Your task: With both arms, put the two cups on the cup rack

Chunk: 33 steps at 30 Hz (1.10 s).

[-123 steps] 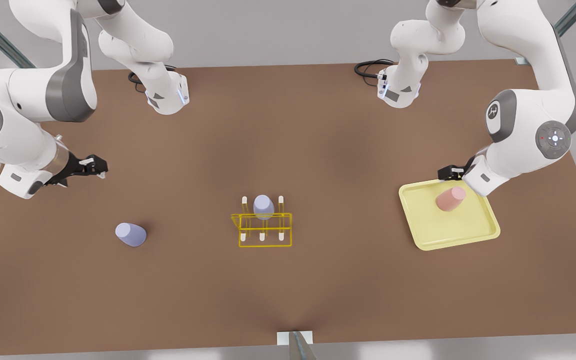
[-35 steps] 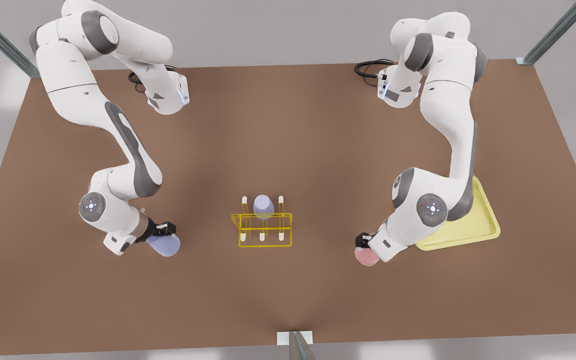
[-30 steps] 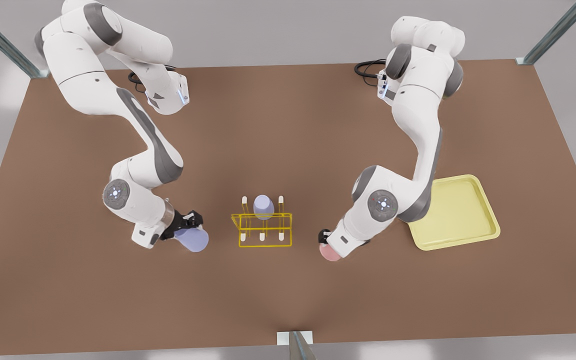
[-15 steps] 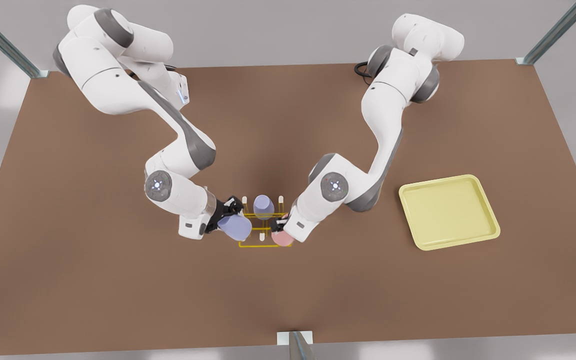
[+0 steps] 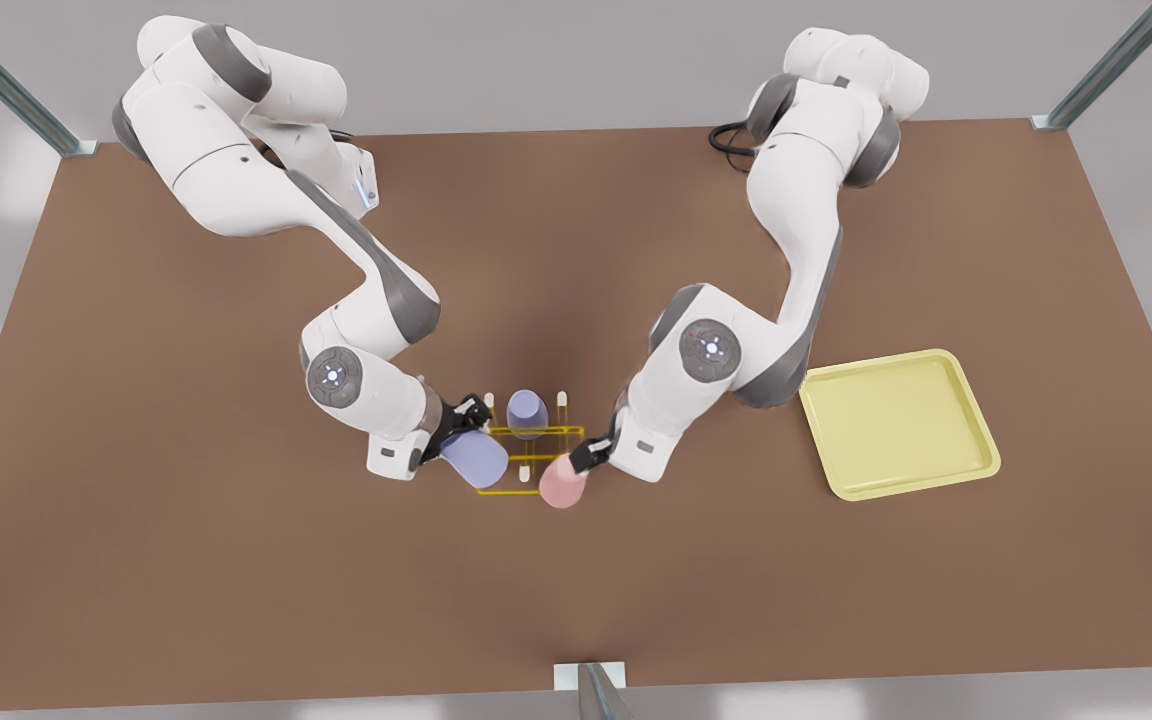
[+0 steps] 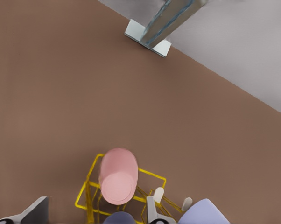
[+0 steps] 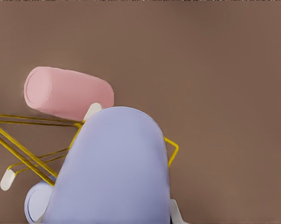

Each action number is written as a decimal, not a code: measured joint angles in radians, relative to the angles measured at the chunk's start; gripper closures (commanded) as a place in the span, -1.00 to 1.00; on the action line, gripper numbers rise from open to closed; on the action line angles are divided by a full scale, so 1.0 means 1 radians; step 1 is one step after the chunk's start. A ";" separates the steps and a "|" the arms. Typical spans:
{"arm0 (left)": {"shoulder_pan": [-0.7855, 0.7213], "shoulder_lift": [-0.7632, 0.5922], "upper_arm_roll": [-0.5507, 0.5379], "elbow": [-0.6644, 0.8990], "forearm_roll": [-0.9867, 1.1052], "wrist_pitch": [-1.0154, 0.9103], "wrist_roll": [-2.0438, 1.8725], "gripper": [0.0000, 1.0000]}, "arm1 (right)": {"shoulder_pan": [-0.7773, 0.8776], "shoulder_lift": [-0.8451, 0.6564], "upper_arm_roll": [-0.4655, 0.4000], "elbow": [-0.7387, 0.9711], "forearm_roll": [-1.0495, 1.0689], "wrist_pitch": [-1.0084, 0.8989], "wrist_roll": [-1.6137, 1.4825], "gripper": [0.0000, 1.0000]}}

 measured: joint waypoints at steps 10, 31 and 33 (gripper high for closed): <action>0.404 -0.551 0.003 -0.525 0.190 -0.376 0.378 -1.00 | 0.030 0.050 -0.004 0.062 -0.019 -0.067 0.010 -1.00; 0.413 -0.520 0.004 -0.491 0.163 -0.487 0.865 -1.00 | -0.295 -0.303 -0.161 0.247 -0.047 -0.606 0.019 -1.00; 0.413 -0.511 0.004 -0.482 0.157 -0.488 0.888 -1.00 | -0.295 -0.341 -0.160 0.232 -0.031 -0.635 0.017 -1.00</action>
